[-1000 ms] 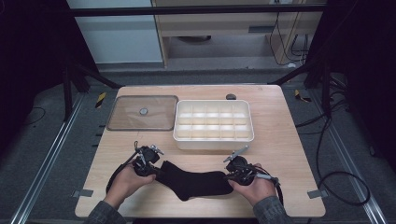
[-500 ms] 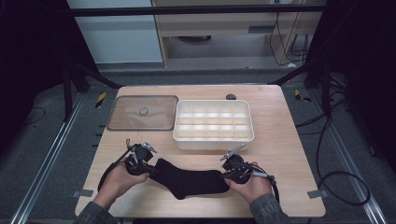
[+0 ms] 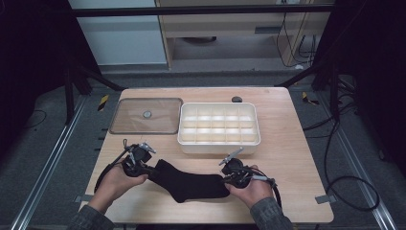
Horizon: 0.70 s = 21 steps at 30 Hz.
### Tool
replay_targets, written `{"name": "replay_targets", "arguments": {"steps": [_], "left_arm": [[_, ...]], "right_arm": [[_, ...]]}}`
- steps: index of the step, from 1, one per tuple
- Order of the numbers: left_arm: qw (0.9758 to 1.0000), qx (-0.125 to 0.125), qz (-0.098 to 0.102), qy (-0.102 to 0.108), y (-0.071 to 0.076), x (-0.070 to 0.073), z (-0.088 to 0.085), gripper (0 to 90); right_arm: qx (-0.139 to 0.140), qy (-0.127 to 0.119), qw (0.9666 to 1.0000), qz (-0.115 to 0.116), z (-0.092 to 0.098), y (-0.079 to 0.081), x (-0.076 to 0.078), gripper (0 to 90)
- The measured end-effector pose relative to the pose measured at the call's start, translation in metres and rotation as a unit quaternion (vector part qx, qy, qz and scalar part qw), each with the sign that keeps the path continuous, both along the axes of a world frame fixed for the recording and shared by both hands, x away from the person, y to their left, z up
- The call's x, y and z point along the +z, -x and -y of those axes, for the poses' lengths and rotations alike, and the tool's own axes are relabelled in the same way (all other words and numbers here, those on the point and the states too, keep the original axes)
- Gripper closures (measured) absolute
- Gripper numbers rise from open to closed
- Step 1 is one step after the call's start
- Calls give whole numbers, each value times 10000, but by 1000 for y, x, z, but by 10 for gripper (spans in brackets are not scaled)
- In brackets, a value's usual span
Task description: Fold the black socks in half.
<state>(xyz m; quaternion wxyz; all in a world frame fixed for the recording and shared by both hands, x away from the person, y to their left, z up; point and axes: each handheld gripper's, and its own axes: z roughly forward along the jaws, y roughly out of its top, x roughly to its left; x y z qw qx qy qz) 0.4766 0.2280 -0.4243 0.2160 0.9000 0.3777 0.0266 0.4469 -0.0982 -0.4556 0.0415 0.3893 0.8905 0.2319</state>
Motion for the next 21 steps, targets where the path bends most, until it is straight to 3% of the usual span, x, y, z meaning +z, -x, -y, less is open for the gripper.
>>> {"name": "replay_targets", "arguments": {"steps": [17, 21], "left_arm": [[10000, 5, -15, -19, 0, 1, -4, 791], [10000, -32, -18, -42, 0, 0, -3, 789]], "right_arm": [[43, -118, 9999, -33, -3, -2, 0, 809], [76, -166, 9998, -19, -4, -2, -1, 757]]}}
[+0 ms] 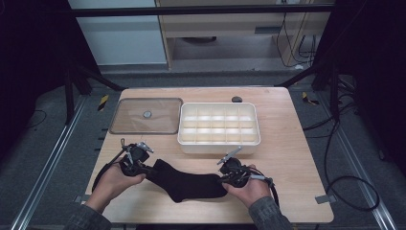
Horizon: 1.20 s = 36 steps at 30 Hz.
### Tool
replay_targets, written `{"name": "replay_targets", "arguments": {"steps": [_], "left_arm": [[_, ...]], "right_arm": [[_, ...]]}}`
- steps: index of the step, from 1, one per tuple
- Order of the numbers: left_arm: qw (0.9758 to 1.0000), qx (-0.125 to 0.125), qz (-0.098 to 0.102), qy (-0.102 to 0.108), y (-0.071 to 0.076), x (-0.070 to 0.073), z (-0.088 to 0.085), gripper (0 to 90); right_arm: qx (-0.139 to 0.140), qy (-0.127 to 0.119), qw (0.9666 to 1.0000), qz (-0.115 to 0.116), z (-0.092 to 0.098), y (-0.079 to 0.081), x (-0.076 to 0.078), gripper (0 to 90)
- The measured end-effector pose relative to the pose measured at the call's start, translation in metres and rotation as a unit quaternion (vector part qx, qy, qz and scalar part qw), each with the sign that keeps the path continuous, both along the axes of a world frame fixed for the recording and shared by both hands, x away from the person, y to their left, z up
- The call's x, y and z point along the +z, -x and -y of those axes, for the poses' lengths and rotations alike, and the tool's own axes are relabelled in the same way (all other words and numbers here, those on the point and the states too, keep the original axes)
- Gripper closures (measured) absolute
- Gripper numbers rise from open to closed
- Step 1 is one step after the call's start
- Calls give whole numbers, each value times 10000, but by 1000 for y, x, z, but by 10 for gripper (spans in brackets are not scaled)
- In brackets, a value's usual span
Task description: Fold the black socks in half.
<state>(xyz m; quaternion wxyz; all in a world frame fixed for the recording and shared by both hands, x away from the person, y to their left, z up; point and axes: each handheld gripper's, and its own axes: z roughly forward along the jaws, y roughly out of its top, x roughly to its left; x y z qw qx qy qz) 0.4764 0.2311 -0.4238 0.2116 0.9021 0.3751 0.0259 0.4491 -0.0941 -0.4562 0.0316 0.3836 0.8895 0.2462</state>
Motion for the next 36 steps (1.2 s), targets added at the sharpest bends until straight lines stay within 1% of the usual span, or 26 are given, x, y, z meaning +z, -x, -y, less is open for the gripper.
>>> {"name": "replay_targets", "arguments": {"steps": [1, 2, 3, 6, 9, 11, 16, 19, 20, 23, 25, 27, 29, 30, 32, 34, 36], "left_arm": [[10000, 3, -9, 3, 0, 0, 1, 789], [10000, -2, -14, 3, 1, 0, 1, 789], [10000, -6, -16, 3, 1, 0, 1, 789], [10000, -12, -3, -2, 1, 0, 1, 789], [10000, 2, -16, -28, 1, 1, -1, 788], [10000, 16, -10, -33, 1, 1, -2, 787], [10000, 26, 4, -58, 1, 5, -7, 787], [10000, 31, 14, -43, 1, 5, -7, 784], [10000, 53, 1, -19, 2, 6, -7, 784], [10000, 28, 33, -57, 1, 9, -9, 785], [10000, 60, 54, -38, 2, 11, -9, 784], [10000, 19, 65, -64, 2, 14, -9, 783], [10000, 19, 82, -50, 3, 16, -8, 783], [9999, -22, 73, -87, 3, 17, -8, 783], [9999, -28, 87, -110, 3, 18, -7, 783], [9999, -23, 78, -107, 4, 19, -6, 783], [9999, -48, 85, -103, 5, 21, -6, 783]], "right_arm": [[15, -11, 10000, -11, 0, 0, 0, 731], [8, -4, 10000, 8, 0, 0, 0, 686], [-30, 10, 10000, 20, 0, 0, 0, 666], [-41, -22, 10000, 23, -1, 1, 2, 645], [-24, -11, 10000, 92, -2, 2, 2, 577], [-32, 10, 10000, 93, -2, 2, 1, 569], [-24, 13, 10000, 68, -2, 1, -1, 587], [-55, -101, 9999, 42, -4, 1, -3, 557], [-55, -103, 9999, 45, -4, 1, -4, 558], [16, -64, 10000, 7, -6, 3, -7, 582], [57, -84, 9999, -20, -6, 3, -9, 611], [77, -129, 9999, -17, -6, 3, -10, 614], [89, -131, 9999, -31, -6, 3, -11, 637], [100, -128, 9999, -35, -6, 3, -11, 654], [113, -143, 9998, -45, -7, 4, -11, 690], [166, -133, 9998, -57, -7, 4, -12, 739], [157, -136, 9998, -81, -8, 4, -11, 770]]}}
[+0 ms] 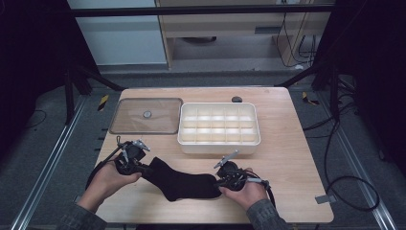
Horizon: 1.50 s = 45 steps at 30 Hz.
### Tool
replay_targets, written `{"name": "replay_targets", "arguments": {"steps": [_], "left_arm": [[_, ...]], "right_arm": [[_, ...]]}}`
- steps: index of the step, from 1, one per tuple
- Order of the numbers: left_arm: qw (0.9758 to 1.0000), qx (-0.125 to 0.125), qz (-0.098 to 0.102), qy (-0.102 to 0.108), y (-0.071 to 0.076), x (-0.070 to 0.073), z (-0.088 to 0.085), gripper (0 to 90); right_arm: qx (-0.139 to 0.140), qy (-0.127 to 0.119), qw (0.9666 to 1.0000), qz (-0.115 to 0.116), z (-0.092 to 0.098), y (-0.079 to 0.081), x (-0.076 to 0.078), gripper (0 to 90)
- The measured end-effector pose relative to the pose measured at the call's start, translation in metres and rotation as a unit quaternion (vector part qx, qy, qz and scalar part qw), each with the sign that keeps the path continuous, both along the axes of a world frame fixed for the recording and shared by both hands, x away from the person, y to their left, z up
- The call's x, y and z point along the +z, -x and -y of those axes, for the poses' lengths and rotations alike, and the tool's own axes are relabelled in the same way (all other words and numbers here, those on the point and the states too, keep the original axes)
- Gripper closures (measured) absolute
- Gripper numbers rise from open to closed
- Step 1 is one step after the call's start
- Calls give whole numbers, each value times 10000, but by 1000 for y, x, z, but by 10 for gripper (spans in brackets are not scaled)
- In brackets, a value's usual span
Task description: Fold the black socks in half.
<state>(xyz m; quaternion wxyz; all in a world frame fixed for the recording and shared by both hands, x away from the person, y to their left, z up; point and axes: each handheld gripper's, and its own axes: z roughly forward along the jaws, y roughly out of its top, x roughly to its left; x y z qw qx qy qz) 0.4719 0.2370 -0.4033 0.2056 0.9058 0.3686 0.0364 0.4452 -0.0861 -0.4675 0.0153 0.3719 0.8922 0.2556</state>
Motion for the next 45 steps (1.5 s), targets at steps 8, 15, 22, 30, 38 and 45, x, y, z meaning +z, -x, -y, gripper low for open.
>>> {"name": "replay_targets", "arguments": {"steps": [8, 15, 22, 30, 38, 45], "left_arm": [[9998, -197, 32, 95, 6, 8, 12, 783], [9982, -476, 23, 352, 14, 15, 35, 783], [9956, -722, -1, 600, 21, 14, 65, 783], [9943, -943, -18, 487, 22, 2, 93, 782], [9943, -908, 16, 567, 21, -4, 109, 782], [9942, -920, -31, 553, 20, -14, 120, 782]], "right_arm": [[17, -11, 10000, -21, -1, -1, 0, 805], [1, -35, 10000, -36, 0, -2, 0, 806], [-6, -69, 10000, -50, 1, -2, 0, 805], [-7, -113, 9999, -62, 2, -2, -1, 804], [-50, -174, 9998, -57, 3, -3, -2, 801], [-58, -192, 9998, -53, 3, -2, -2, 789]]}}
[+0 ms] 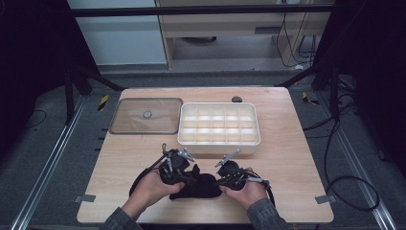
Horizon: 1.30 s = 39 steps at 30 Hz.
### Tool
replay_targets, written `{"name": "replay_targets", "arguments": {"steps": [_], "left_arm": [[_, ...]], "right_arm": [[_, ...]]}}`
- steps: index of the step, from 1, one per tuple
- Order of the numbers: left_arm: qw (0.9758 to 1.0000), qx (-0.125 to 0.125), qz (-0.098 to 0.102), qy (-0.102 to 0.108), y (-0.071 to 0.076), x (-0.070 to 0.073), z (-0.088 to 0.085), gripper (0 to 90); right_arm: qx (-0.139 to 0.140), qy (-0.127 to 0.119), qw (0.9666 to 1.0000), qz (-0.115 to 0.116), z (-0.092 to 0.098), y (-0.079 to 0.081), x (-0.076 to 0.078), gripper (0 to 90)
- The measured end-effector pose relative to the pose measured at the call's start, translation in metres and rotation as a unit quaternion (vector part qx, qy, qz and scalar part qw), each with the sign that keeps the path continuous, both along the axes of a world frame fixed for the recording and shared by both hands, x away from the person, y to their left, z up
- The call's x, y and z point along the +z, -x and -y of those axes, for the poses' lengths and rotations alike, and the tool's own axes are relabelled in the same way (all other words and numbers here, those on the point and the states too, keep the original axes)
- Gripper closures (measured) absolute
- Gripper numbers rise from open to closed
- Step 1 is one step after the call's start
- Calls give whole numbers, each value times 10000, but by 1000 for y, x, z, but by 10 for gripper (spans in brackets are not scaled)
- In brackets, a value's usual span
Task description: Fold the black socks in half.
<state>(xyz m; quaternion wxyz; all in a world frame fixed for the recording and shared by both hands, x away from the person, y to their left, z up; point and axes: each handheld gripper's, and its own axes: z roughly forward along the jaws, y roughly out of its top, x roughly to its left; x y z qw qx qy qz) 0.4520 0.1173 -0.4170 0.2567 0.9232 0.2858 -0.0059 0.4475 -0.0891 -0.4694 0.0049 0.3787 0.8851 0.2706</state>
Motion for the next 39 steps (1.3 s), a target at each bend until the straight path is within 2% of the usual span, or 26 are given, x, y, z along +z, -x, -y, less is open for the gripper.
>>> {"name": "replay_targets", "arguments": {"steps": [6, 10, 17, 21, 26, 29, 35, 39], "left_arm": [[10000, -42, -46, 1, 2, -8, 9, 781], [9999, -76, -30, -105, 2, -14, 14, 781], [9998, -66, -50, -171, 3, -26, 21, 774], [9999, -65, -48, -152, 5, -30, 26, 737], [10000, -46, -22, -15, 11, -24, 29, 656], [9999, -63, 100, 23, 15, -15, 29, 613], [9991, 9, 406, -116, 14, -1, 24, 520], [9985, 160, 491, -175, 9, 4, 16, 448]], "right_arm": [[-1, -16, 10000, 3, 0, 0, 0, 783], [-3, -22, 10000, 17, 0, 0, 0, 753], [7, 25, 10000, 80, 2, 7, 5, 599], [-5, 105, 9999, 104, 5, 11, 7, 533], [-66, 182, 9996, 202, 13, 17, 13, 461], [-164, 217, 9992, 276, 17, 18, 18, 429], [-293, 214, 9984, 437, 20, 17, 31, 416], [-303, 213, 9976, 592, 18, 15, 41, 403]]}}
